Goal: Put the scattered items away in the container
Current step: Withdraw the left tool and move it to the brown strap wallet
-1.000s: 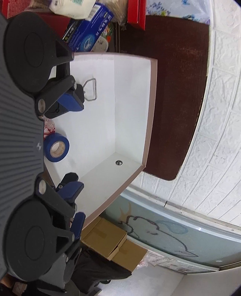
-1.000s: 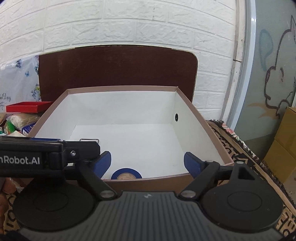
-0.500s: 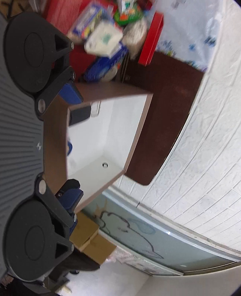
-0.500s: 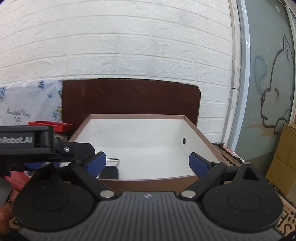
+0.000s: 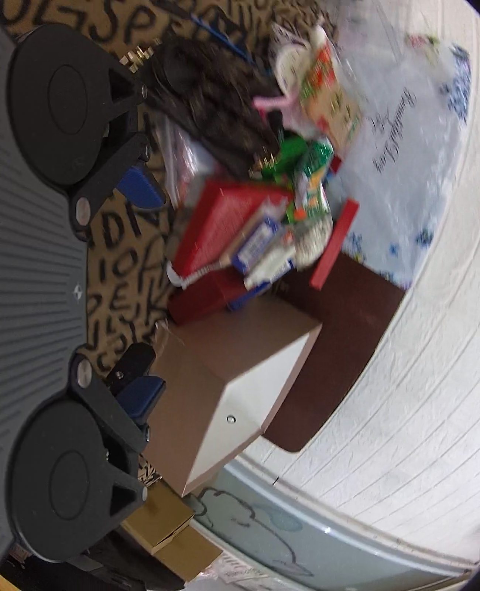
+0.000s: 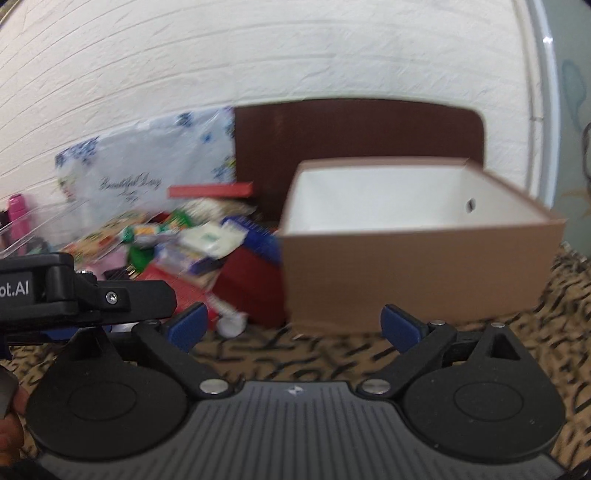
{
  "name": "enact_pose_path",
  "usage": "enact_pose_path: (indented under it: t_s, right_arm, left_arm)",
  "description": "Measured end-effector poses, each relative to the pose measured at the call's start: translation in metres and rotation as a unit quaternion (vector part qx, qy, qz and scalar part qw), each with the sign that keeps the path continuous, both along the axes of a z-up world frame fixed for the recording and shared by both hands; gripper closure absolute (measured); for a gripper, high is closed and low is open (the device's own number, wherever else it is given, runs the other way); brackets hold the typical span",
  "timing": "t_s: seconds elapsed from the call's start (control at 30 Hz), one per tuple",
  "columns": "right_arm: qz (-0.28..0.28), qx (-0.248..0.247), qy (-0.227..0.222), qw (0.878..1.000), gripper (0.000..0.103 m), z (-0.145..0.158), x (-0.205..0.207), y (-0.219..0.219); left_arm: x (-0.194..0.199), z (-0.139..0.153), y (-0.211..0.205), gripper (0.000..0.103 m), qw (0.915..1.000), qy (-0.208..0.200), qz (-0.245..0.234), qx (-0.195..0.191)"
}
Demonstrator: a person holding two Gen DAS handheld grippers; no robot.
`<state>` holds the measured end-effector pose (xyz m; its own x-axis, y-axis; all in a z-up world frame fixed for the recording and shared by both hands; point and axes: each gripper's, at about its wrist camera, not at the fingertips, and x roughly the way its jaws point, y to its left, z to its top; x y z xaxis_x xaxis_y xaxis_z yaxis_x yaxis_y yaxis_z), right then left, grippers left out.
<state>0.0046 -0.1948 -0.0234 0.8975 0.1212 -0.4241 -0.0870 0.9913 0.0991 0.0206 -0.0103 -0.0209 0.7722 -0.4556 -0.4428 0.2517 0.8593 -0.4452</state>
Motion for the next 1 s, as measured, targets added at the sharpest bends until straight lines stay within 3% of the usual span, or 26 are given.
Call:
enact_pose_path:
  t_s: [0.27,0.4,0.67,0.9,1.0]
  right_arm:
    - [0.056,-0.004,0.03,0.998,0.006,-0.01,0.01,0.053]
    - [0.088,-0.017,0.043,0.995,0.006,-0.014,0.02,0.073]
    - [0.126,-0.022,0.043,0.991,0.006,-0.013,0.042,0.112]
    - [0.17,-0.043,0.029,0.984,0.007,-0.018,0.05,0.152]
    - [0.177,-0.039,0.036,0.983,0.008,-0.023,0.057,0.161]
  left_arm:
    - [-0.001,-0.014,0.051,0.003,0.9957,0.037,0.08,-0.028]
    - [0.005,-0.011,0.068,0.004,0.9927,0.036,0.105,-0.048]
    - [0.032,0.003,0.082,0.004,0.9909,0.021,0.131,-0.017]
    - [0.046,-0.01,0.106,0.006,0.9865,0.057,0.152,-0.024]
    - [0.05,-0.019,0.116,0.015,0.9856,0.07,0.152,-0.028]
